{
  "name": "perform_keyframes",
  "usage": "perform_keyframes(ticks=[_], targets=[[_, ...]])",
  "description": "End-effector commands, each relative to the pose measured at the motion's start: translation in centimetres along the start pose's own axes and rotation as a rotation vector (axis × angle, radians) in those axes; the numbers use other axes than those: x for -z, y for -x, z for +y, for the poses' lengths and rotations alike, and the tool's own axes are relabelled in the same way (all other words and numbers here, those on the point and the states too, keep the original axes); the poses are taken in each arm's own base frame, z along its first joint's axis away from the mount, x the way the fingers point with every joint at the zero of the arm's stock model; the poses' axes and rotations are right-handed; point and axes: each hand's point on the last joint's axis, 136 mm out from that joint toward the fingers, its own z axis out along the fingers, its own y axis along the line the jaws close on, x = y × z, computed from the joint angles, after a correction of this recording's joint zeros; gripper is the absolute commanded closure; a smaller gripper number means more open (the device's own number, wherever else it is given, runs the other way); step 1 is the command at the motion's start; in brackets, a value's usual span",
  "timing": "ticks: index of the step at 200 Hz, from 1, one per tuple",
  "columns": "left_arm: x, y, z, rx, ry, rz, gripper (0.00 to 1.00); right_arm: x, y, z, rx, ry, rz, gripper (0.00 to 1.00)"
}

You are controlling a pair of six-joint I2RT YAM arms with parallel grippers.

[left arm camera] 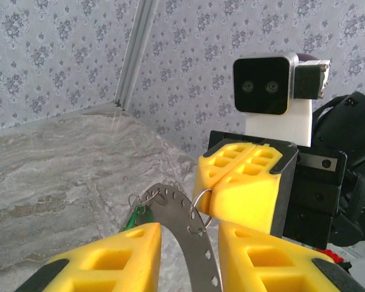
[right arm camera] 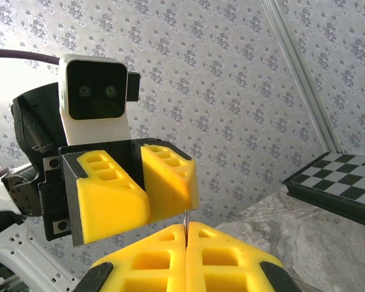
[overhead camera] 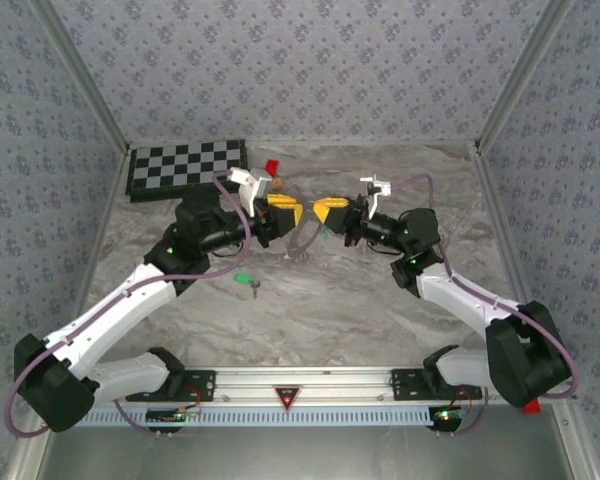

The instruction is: Put the keys on the keyring

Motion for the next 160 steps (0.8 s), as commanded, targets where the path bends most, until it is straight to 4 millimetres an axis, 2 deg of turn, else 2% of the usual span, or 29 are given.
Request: perform_keyframes(ticks=[1,114,160], targets=[[0.4,1.6,-1.1,-0.017,-0.036,-0.060,0.69,-0.7,2.6,1.8,0.059,0.050,-0.079,1.00],[-0.7,0.3,-2.3,-0.025,-0.106,-0.014,0.71,-1.3,2.1,2.2,0.041,0.081,-0.070,1.00],[-0.8,1.0,-2.2,-0.029,-0.098,-0.037,0.82,-1.4,1.6,2.5,0.033,0.094,-0.058,1.00]])
